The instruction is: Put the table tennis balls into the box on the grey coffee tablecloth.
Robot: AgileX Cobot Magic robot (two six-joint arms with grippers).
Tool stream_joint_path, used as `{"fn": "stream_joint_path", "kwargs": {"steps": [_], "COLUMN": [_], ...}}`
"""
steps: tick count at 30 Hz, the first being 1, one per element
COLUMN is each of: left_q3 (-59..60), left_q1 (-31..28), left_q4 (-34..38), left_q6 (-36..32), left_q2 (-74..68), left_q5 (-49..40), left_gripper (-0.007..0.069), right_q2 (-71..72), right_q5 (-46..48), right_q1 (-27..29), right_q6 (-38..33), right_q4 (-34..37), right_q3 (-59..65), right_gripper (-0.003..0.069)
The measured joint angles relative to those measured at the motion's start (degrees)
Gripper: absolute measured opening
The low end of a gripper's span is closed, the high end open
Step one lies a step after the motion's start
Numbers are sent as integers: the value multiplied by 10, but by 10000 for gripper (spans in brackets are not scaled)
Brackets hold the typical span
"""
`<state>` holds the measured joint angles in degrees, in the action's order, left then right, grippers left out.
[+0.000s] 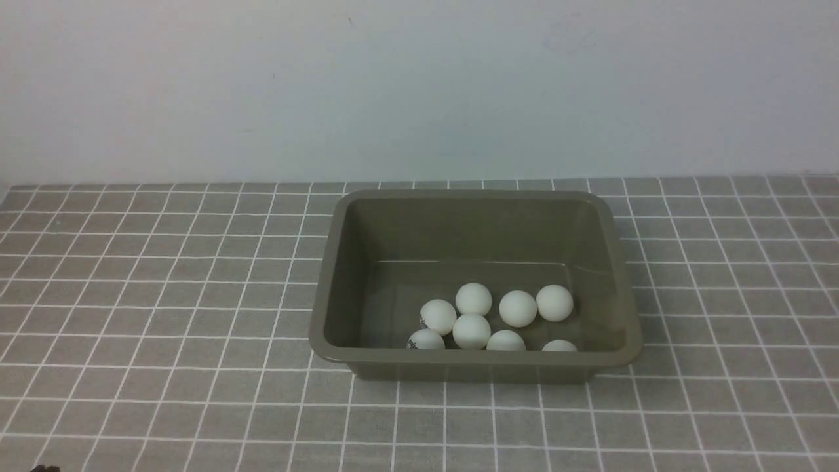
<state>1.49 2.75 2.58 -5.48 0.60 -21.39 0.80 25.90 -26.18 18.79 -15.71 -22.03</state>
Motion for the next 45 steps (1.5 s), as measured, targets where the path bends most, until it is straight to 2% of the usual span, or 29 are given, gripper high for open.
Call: {"fn": "stream_joint_path", "kwargs": {"steps": [22,25,26,31,36,38,44,45], "left_q3": [0,0,0,0,0,0,0,0], "left_q1": [0,0,0,0,0,0,0,0], "left_q4": [0,0,0,1,1,1,1,1], "left_q6": [0,0,0,0,0,0,0,0], "left_q2": [0,0,0,0,0,0,0,0], "left_q5": [0,0,0,0,-1,-1,-1,-1], "left_gripper": [-5,-5,-5,-5,-5,-5,-5,-5], "right_q2": [0,0,0,0,0,0,0,0], "right_q5": [0,0,-1,-9,-18,-23,-25,-25], "right_q1": [0,0,0,0,0,12,164,168], "right_q6": [-9,-19,-43,-106,-118,-120,-121,-121], "right_q4": [3,34,70,147,161,154,134,134], "right_q3": [0,1,4,22,47,72,181,185], "right_gripper": [-11,-11,-11,-11,-11,-11,-11,-11]}}
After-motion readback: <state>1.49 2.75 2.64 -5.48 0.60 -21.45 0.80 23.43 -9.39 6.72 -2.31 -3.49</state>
